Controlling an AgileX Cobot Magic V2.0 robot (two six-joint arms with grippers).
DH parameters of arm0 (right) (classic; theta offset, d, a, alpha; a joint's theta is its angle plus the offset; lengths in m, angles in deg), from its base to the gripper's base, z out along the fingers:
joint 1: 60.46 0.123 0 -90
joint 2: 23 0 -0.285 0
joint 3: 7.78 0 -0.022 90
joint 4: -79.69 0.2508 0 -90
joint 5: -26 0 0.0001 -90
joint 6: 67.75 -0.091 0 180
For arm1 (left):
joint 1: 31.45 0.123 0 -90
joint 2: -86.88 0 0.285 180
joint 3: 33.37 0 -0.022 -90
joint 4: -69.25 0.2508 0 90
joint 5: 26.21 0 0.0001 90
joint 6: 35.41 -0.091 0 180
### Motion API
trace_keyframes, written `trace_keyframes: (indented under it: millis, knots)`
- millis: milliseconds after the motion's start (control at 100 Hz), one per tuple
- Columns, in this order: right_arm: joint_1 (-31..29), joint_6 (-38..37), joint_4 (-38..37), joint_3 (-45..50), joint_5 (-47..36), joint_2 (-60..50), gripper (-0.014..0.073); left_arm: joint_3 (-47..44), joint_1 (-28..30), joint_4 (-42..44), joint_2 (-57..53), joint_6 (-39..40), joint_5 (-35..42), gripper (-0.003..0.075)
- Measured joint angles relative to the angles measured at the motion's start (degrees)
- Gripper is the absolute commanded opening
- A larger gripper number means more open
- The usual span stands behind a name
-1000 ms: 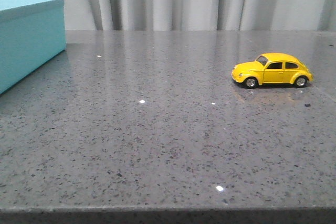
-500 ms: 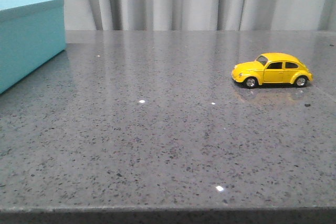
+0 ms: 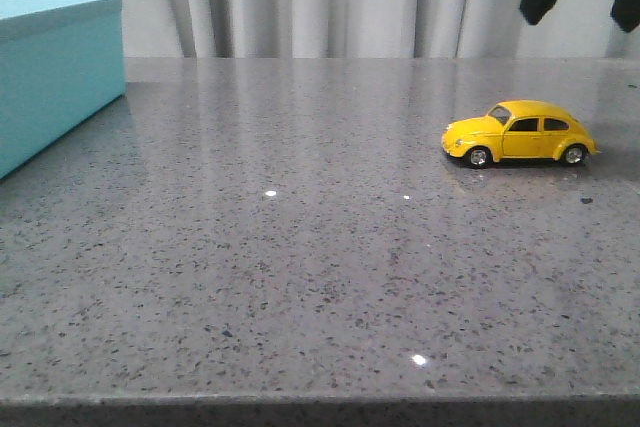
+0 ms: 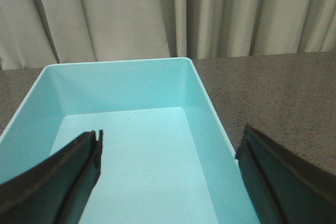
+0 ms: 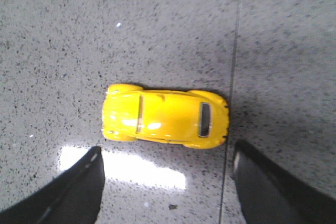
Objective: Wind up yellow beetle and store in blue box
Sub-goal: 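Lower the right gripper over the yellow beetle car and grasp it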
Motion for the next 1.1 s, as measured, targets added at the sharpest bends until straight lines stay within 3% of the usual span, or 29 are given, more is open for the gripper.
trace_keyframes:
  millis: [390,1100]
  knots:
    - [0.47,-3.81,0.19,-3.16,2.15,10.06,0.0570,0.00,0.00,0.00,0.00,-0.09,-0.11,0.0527]
    - [0.47,-5.28,-0.82,-3.55,2.22,13.36,0.0570,0.00,0.00,0.00,0.00,-0.09,-0.22,0.0527]
